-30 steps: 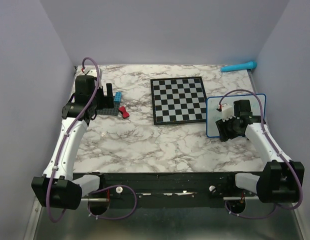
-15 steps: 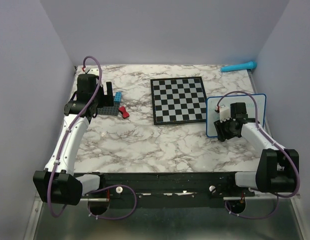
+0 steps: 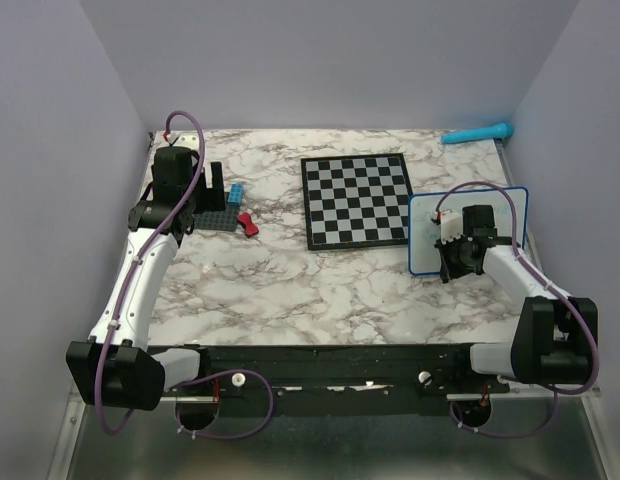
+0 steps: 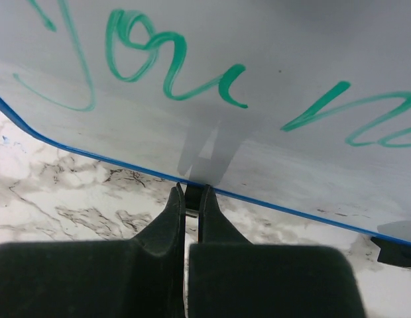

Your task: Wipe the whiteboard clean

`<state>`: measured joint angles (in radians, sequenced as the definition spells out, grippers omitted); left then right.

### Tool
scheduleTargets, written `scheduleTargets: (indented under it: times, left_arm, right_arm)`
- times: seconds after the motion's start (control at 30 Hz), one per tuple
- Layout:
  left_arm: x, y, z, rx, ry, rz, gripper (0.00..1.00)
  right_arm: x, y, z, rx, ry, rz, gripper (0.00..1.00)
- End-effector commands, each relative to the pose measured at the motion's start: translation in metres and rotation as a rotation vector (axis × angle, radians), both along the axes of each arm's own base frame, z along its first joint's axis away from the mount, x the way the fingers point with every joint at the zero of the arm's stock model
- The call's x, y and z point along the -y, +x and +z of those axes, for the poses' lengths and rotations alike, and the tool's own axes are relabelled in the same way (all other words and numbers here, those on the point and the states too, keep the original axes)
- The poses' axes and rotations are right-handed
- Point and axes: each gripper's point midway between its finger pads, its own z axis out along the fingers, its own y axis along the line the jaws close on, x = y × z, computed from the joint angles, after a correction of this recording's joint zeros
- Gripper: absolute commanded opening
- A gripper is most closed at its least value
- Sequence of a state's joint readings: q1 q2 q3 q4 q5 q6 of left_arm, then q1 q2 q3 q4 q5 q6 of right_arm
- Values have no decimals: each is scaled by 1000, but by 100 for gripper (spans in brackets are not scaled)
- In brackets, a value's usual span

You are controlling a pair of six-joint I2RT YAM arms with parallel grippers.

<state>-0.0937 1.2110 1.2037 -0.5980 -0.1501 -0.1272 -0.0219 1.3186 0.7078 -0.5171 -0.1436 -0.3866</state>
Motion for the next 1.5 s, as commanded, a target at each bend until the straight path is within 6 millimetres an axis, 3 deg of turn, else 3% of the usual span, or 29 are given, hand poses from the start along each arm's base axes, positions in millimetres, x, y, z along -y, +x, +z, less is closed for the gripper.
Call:
scheduleTargets:
  times: [0.0,0.43,0.6,0.7,0.83,0.87,1.0,1.13,1.17,1.23,1.3,1.33,1.4,1.43,1.47]
  left_arm:
    - [-8,7,8,32,23,30,99]
    - [-11,11,8,33,35,46,99]
    - [-11,13,7,30,31,52,99]
    - [-11,14,5,23,31,59,99]
    - [22,6,1,31,-10,-169,99]
    - [46,2,-4,39,-28,-342,99]
    - [93,-11,-11,96,10,-619,99]
    - [142,-20,-38,73,110,-871,99]
    - [163,-27,-43,68,132,-944,99]
    - [182,-27,-61,37,178,-1007,99]
    - [213,-31,-66,60,205,-1091,99]
    - [224,-29,-80,33,215,-1114,99]
    - [251,-28,-82,60,219,-1166,99]
    - [261,-25,-98,29,221,-1179,99]
    - [273,-18,-94,57,217,-1187,99]
  right_arm:
    - [-7,-15,-14,-62,25,73,1]
    - [-42,-48,12,1,161,338,1]
    - [-58,-53,26,13,237,389,1]
    - [-57,-39,33,49,196,351,1]
    - [-57,-34,33,25,199,338,1]
    - [-56,-35,31,15,200,338,1]
    - [-52,-32,28,26,180,315,1]
    - [-52,-28,28,40,179,307,1]
    - [-52,-28,28,40,179,306,1]
    - [-51,-30,24,34,170,310,1]
    - [-48,-32,20,38,153,323,1]
    - [-47,-36,17,33,148,330,1]
    - [-46,-37,16,34,142,335,1]
    - [-45,-39,15,37,141,338,1]
    - [-45,-39,15,38,139,338,1]
